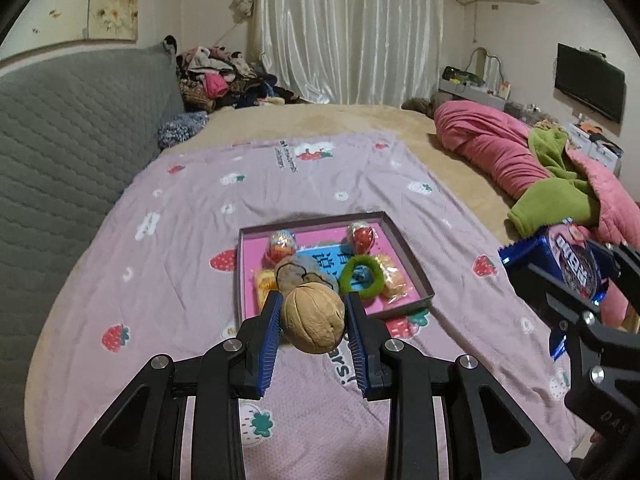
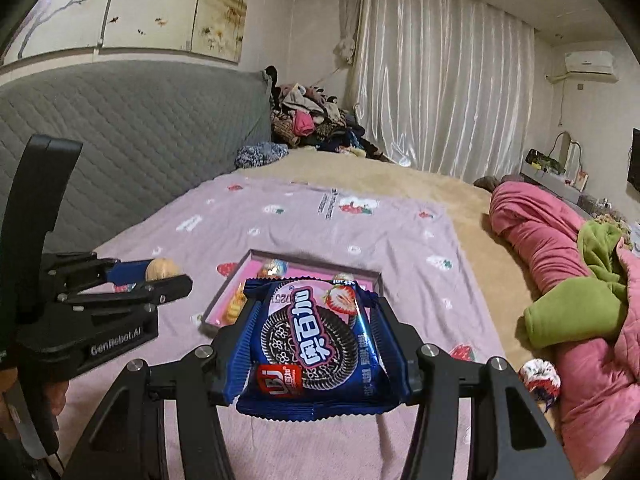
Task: Organize objects
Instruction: 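Lift the biscuit and blue packet and carry both toward the pink tray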
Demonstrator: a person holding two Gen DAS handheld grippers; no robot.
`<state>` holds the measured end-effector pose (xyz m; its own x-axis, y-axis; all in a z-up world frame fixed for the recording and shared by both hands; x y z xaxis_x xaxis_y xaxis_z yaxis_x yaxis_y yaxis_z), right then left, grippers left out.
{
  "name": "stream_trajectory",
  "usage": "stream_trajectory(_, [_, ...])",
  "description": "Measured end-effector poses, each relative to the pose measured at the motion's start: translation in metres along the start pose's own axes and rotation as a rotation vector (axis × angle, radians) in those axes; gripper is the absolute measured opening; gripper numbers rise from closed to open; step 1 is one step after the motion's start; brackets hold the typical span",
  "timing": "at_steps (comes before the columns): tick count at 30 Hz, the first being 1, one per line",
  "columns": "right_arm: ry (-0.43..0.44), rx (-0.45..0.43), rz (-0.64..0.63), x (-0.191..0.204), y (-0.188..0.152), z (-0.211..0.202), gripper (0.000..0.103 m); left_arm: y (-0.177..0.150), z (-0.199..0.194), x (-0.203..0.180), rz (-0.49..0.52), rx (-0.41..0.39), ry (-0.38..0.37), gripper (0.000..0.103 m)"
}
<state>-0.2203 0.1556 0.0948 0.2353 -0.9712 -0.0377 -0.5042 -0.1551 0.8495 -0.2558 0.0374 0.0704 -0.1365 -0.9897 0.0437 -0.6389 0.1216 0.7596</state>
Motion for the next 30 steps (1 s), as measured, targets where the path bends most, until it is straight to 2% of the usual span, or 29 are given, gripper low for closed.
stream_trajectory(12, [-0.018,-0.037,0.000,-0.018,0.026,-0.004,0.056,0.026,-0.016,-0.007,0.017,-0.050,0.042,0.032])
stream_trajectory(22, [-0.024,-0.059,0.005,-0.029,0.043,0.009,0.056,0.046,-0.006,-0.002,0.024,-0.074,0.043,0.032])
stream_trajectory(30, [-0.016,-0.051,-0.006,-0.032,0.052,0.036,0.056,0.054,0.022,0.003,0.016,-0.070,0.048,0.032])
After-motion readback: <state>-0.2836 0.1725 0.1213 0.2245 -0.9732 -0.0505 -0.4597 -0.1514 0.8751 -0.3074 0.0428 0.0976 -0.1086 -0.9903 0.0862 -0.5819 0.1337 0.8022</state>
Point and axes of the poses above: each gripper's, at about its wrist camera, not at the fingertips, and z roughly the way its jaws point, x to its left, y to its top, the point moved 10 cm from there along z, roughly the way its jaws point, and after that the axes turned 5 degrees about y, right-handed, at the moved point
